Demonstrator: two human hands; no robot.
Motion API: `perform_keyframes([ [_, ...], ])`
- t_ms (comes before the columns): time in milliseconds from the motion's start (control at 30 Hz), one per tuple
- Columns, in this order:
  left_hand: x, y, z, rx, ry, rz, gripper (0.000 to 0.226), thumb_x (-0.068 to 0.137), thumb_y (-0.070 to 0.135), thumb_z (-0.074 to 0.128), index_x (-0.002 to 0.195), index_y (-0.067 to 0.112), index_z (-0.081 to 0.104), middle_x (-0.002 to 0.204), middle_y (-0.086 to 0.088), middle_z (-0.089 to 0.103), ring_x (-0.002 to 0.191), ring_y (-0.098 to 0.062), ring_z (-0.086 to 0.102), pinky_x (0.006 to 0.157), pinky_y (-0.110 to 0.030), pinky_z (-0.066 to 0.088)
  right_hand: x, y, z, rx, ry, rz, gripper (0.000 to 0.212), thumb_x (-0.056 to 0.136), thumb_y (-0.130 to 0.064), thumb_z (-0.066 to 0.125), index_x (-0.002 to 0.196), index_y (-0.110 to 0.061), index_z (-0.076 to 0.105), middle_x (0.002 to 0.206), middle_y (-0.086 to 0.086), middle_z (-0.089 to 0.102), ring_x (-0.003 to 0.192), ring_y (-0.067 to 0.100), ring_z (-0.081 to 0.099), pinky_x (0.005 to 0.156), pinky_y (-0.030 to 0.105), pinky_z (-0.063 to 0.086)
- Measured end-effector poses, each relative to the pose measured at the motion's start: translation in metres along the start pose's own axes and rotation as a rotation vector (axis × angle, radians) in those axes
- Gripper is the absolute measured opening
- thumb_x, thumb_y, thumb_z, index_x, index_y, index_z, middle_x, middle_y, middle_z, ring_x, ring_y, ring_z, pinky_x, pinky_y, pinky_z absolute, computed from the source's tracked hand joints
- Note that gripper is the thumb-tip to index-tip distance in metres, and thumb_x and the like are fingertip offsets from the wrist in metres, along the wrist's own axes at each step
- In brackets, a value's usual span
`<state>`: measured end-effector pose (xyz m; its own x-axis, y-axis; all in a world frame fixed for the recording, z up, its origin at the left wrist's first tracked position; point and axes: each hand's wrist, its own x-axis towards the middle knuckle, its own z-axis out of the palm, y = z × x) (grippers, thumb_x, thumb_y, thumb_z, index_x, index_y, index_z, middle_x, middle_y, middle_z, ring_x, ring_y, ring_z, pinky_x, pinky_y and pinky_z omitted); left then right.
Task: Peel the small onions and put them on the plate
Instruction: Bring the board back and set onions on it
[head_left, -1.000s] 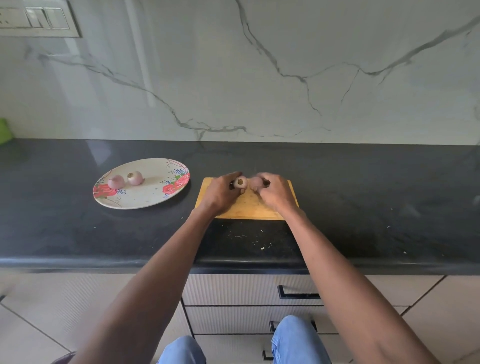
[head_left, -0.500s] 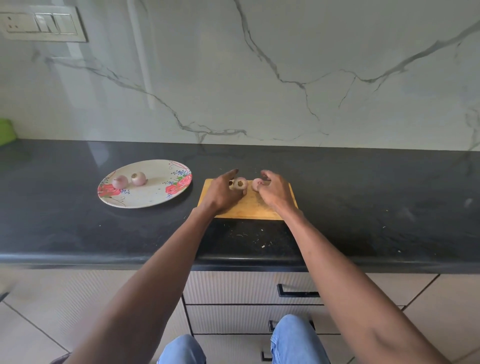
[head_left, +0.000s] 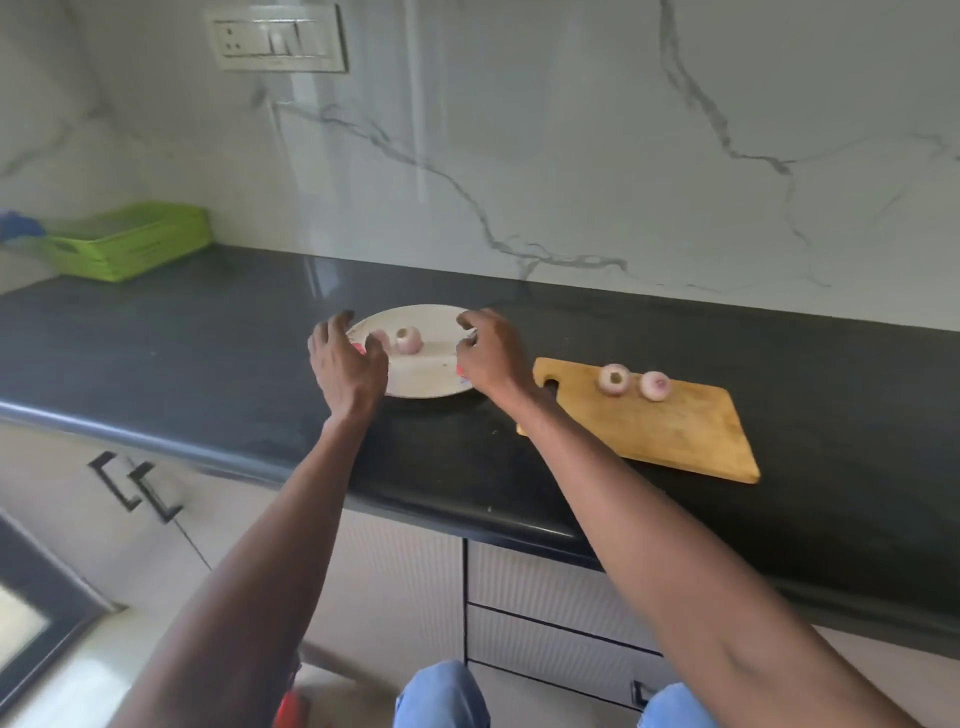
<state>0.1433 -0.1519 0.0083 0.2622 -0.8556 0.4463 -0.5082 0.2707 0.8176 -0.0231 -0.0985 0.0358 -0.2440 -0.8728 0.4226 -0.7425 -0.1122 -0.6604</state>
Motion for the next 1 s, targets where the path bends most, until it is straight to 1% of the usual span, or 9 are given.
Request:
perform_keyframes([
  [100, 0.018, -0.015, -0.001, 0.097, -0.158, 0.001, 0.058, 0.090, 0.019, 0.061, 0.145, 0.011, 0.047, 0.149, -0.012, 0.046, 0.142, -0.030, 0.033, 0.119, -0.039, 0.023, 0.023, -0.012, 0.032, -0.063, -0.152, 0.016, 0.046, 0.090, -0.006, 0.060, 0.136, -0.003, 0.057, 0.140, 0.014, 0.054, 0.129, 0.029, 0.052, 0.104, 0.032, 0.039],
  [167, 0.025, -0.021, 0.005, 0.215, -0.275, 0.008, 0.067, 0.085, 0.019, 0.064, 0.149, 0.012, 0.043, 0.152, -0.012, 0.045, 0.143, -0.030, 0.032, 0.120, -0.038, 0.019, 0.037, -0.015, 0.052, -0.094, -0.228, 0.017, 0.052, 0.093, -0.014, 0.061, 0.143, -0.005, 0.050, 0.145, 0.017, 0.048, 0.135, 0.032, 0.046, 0.110, 0.036, 0.038],
  [233, 0.027, -0.025, 0.009, 0.299, -0.367, 0.015, 0.073, 0.081, 0.020, 0.065, 0.150, 0.015, 0.042, 0.152, -0.009, 0.047, 0.143, -0.030, 0.031, 0.121, -0.041, 0.017, 0.048, -0.016, 0.070, -0.178, -0.294, 0.005, 0.053, 0.096, -0.019, 0.059, 0.147, -0.008, 0.045, 0.147, 0.019, 0.044, 0.135, 0.036, 0.044, 0.110, 0.043, 0.039],
  [333, 0.027, -0.026, 0.012, 0.289, -0.384, 0.012, 0.064, 0.085, 0.024, 0.065, 0.146, 0.019, 0.047, 0.146, -0.008, 0.054, 0.141, -0.029, 0.033, 0.120, -0.043, 0.017, 0.054, -0.012, 0.086, -0.300, -0.336, -0.028, 0.052, 0.096, -0.016, 0.056, 0.147, -0.016, 0.045, 0.144, 0.016, 0.048, 0.130, 0.036, 0.049, 0.104, 0.044, 0.042],
  [467, 0.029, -0.026, 0.012, 0.240, -0.274, -0.006, 0.047, 0.094, 0.021, 0.057, 0.141, 0.019, 0.054, 0.131, -0.015, 0.063, 0.132, -0.032, 0.040, 0.116, -0.039, 0.022, 0.051, -0.008, 0.091, -0.212, -0.216, -0.034, 0.043, 0.093, -0.008, 0.058, 0.136, -0.012, 0.056, 0.128, 0.018, 0.062, 0.118, 0.038, 0.057, 0.091, 0.041, 0.045],
  [633, 0.028, -0.025, 0.008, 0.174, -0.208, -0.048, 0.032, 0.094, 0.021, 0.056, 0.124, 0.010, 0.058, 0.118, -0.015, 0.066, 0.121, -0.034, 0.047, 0.109, -0.042, 0.028, 0.040, -0.012, 0.076, -0.064, -0.103, 0.003, 0.044, 0.092, -0.002, 0.063, 0.135, -0.008, 0.056, 0.131, 0.015, 0.063, 0.120, 0.035, 0.057, 0.093, 0.037, 0.047],
  [767, 0.016, -0.014, -0.001, 0.092, -0.117, 0.106, 0.035, 0.101, 0.023, 0.054, 0.135, 0.015, 0.055, 0.130, -0.014, 0.058, 0.113, -0.030, 0.056, 0.107, -0.046, 0.036, 0.010, -0.010, 0.047, 0.127, 0.027, -0.004, 0.047, 0.094, 0.000, 0.062, 0.139, -0.014, 0.058, 0.138, 0.010, 0.060, 0.121, 0.030, 0.059, 0.099, 0.036, 0.049],
  [900, -0.028, 0.012, 0.006, -0.236, -0.118, 0.131, 0.038, 0.100, 0.013, 0.056, 0.138, 0.018, 0.057, 0.133, -0.012, 0.051, 0.101, -0.024, 0.064, 0.085, -0.024, 0.054, -0.033, 0.012, -0.003, 0.307, 0.153, 0.050, 0.043, 0.094, -0.001, 0.059, 0.134, -0.016, 0.063, 0.126, 0.006, 0.061, 0.101, 0.025, 0.068, 0.076, 0.023, 0.058],
  [1000, -0.080, 0.045, 0.019, -0.596, -0.235, -0.005, 0.034, 0.092, 0.016, 0.063, 0.125, 0.022, 0.061, 0.118, -0.005, 0.063, 0.088, -0.021, 0.073, 0.077, -0.034, 0.062, -0.065, 0.033, -0.044, 0.322, 0.242, 0.072, 0.031, 0.090, -0.016, 0.068, 0.119, -0.025, 0.065, 0.112, 0.000, 0.069, 0.093, 0.023, 0.070, 0.081, 0.041, 0.059],
])
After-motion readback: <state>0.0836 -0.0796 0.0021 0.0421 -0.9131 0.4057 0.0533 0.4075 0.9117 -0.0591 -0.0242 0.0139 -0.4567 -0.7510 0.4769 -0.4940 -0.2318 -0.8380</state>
